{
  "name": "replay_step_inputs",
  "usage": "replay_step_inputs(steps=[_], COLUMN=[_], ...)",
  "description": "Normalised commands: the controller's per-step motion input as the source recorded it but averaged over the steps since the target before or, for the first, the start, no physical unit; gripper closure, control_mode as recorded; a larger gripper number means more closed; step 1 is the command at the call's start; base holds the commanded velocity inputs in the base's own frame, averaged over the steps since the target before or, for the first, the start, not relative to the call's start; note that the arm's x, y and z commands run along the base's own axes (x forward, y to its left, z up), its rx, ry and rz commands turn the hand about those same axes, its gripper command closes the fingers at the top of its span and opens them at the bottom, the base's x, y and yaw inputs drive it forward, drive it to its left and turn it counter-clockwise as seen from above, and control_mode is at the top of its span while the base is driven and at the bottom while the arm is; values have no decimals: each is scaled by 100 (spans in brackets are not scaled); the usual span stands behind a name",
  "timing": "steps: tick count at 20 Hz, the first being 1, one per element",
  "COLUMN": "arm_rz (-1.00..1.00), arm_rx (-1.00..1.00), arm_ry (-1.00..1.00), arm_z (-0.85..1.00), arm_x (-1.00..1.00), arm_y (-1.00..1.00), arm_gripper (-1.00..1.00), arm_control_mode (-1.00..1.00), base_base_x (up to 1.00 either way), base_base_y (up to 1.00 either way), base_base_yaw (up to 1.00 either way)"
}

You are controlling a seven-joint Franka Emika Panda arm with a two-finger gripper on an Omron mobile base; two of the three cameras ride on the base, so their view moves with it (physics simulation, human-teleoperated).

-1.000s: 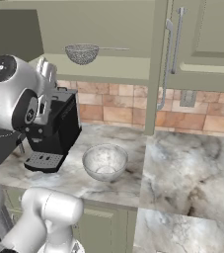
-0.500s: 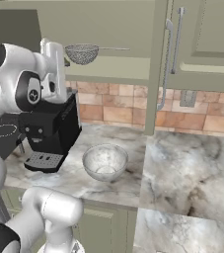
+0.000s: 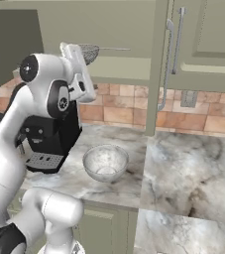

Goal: Open the cabinet and setup a tea strainer by placing it in the bowl upright.

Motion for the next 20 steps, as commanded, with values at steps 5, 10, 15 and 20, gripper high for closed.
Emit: replay_step_inputs(steps=[5,10,15,20], arm_rz=[20,6,-1,-11], arm_rx=[-14,6,23,23], arm_ry=[-1,13,4,12], arm_z=[4,34,26,7], arm_x=[2,4,19,16], arm_y=[-25,-1,-6,0], arm_gripper=[-100,-100,-100,-100], arm_control_mode=[-100,-100,-100,-100], base_base_x=[0,0,0,0], base_base_y=[0,0,0,0], base_base_yaw=[0,0,0,0])
